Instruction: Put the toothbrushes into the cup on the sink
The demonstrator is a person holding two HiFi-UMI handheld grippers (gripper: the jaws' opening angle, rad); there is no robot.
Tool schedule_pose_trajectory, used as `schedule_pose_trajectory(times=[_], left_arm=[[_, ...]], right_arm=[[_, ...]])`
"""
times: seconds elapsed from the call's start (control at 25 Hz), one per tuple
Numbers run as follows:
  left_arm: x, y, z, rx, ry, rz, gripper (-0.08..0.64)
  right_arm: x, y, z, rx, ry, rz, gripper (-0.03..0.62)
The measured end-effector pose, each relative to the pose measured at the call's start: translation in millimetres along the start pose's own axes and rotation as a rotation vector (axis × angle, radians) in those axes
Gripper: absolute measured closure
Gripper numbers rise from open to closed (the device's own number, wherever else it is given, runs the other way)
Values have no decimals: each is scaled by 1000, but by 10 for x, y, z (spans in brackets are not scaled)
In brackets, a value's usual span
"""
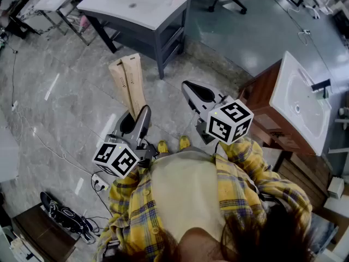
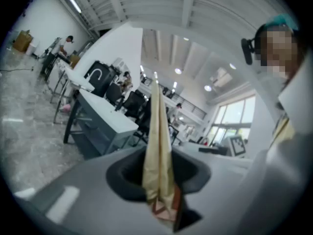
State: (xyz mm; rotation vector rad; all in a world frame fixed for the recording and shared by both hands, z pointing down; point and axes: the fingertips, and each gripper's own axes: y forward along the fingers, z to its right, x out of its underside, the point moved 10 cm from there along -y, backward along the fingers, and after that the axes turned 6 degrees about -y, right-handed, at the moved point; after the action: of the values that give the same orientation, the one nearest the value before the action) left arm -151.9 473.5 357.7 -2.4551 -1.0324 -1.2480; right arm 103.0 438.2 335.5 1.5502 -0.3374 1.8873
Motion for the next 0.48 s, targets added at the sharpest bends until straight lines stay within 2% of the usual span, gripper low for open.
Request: schedule_pose_trajectory(times=[0.32, 0.48], left_arm=[[50, 46, -64, -6, -1, -4, 449], [74, 380, 61, -27, 11, -17, 449]], right_arm=[[65, 55, 62, 10, 8, 3, 580], [20, 24, 408, -15, 32, -3, 580]])
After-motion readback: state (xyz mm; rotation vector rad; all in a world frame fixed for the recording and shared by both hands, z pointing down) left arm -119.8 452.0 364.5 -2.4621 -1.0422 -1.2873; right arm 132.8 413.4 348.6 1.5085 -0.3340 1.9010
